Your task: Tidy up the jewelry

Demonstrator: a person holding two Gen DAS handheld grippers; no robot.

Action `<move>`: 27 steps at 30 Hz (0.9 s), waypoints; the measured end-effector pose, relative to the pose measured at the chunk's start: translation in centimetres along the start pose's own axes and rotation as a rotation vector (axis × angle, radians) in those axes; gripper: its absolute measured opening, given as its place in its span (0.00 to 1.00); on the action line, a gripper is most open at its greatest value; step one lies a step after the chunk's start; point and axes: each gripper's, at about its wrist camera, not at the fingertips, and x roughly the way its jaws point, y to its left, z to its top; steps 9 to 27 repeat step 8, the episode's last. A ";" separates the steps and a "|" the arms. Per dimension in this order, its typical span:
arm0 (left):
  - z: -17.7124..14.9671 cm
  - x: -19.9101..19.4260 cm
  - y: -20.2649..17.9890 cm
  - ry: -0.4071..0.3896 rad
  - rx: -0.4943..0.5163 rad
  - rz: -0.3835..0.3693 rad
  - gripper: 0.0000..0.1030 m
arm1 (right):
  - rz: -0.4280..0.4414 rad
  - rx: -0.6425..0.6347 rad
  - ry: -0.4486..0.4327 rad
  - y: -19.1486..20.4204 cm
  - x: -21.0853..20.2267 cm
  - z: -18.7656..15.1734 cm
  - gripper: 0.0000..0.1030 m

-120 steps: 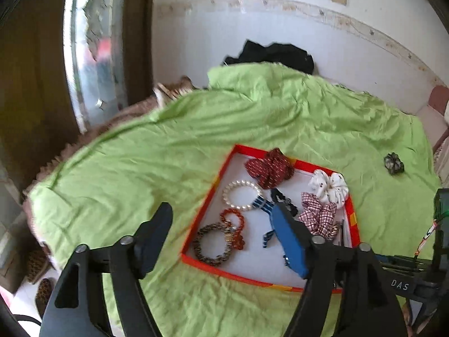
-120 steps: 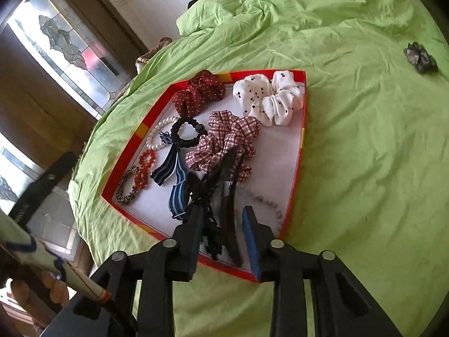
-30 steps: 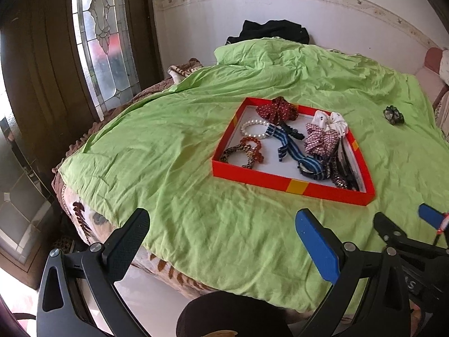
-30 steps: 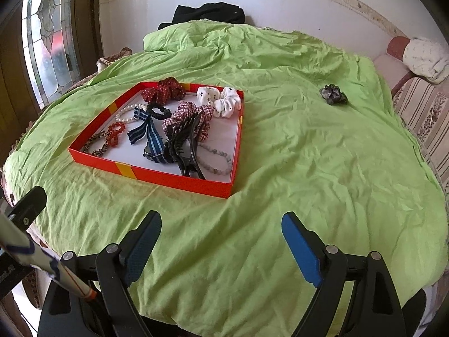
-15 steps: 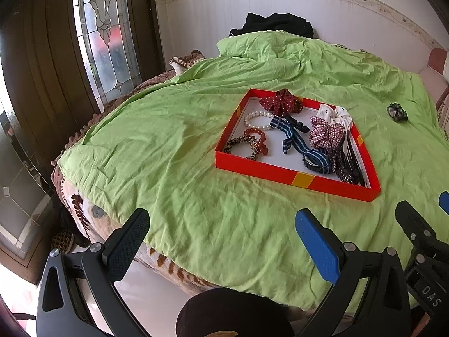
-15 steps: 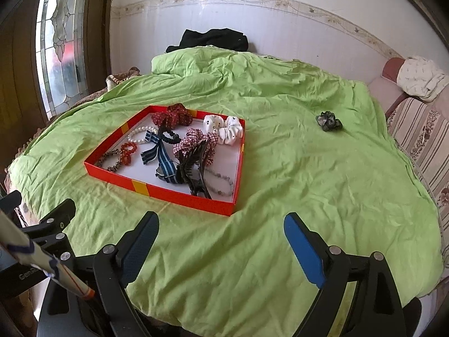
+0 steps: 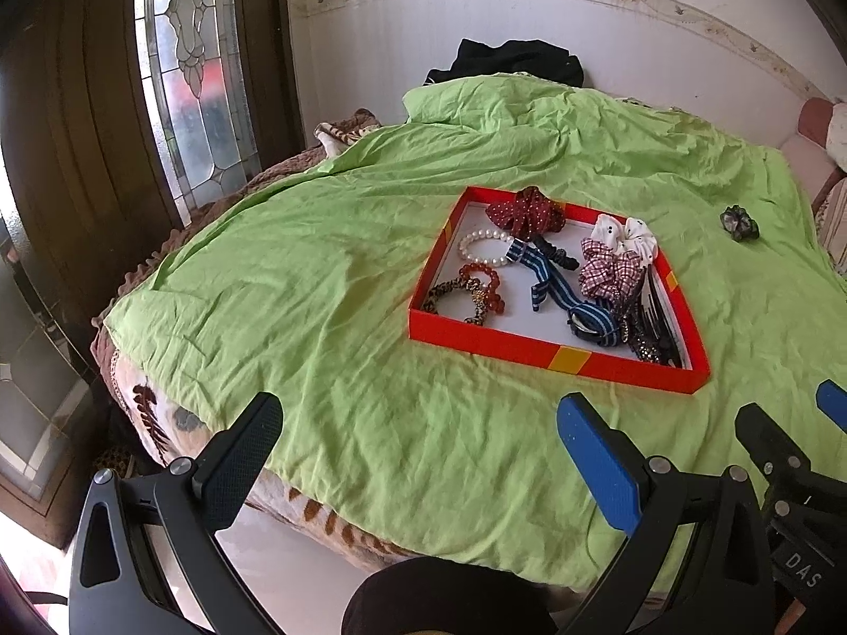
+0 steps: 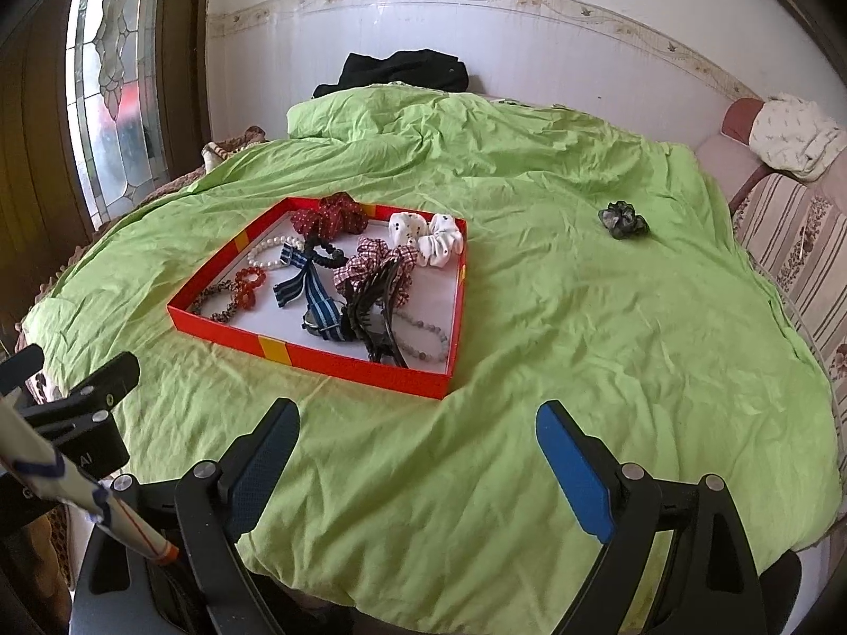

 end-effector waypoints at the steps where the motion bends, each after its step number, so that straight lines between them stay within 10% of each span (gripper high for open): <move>1: 0.0 0.0 0.0 0.001 -0.002 -0.005 1.00 | -0.001 0.001 -0.001 0.0 0.0 0.0 0.91; 27: -0.1 0.0 0.3 0.007 -0.017 0.018 1.00 | 0.010 0.007 0.016 0.0 0.2 0.0 0.91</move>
